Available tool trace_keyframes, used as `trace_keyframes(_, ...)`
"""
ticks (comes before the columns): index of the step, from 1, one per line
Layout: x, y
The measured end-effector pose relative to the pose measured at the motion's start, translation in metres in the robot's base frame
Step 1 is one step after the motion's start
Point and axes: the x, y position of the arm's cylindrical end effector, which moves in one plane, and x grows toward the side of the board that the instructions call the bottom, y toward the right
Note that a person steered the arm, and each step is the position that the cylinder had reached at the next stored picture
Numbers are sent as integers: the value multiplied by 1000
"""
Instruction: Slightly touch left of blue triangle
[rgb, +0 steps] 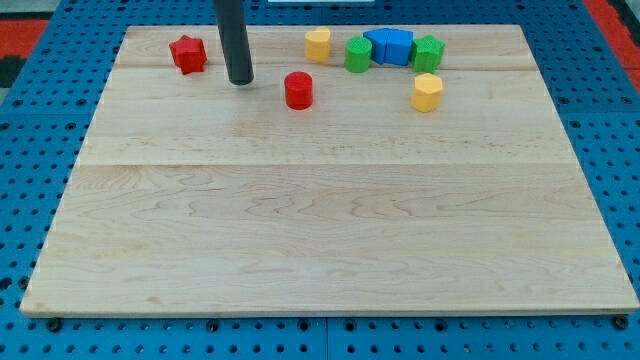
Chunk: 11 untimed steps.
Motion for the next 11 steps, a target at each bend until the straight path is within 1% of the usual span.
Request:
trace_keyframes(1,-16,-21)
trace_keyframes(2,-35,-21)
trace_keyframes(3,-53,11)
trace_keyframes(4,-72,73)
trace_keyframes(5,-98,104)
trace_keyframes(6,-96,124)
trace_keyframes(7,-62,155)
trace_keyframes(8,-6,116)
trace_keyframes(9,-11,121)
trace_keyframes(10,-33,161)
trace_keyframes(11,-71,160)
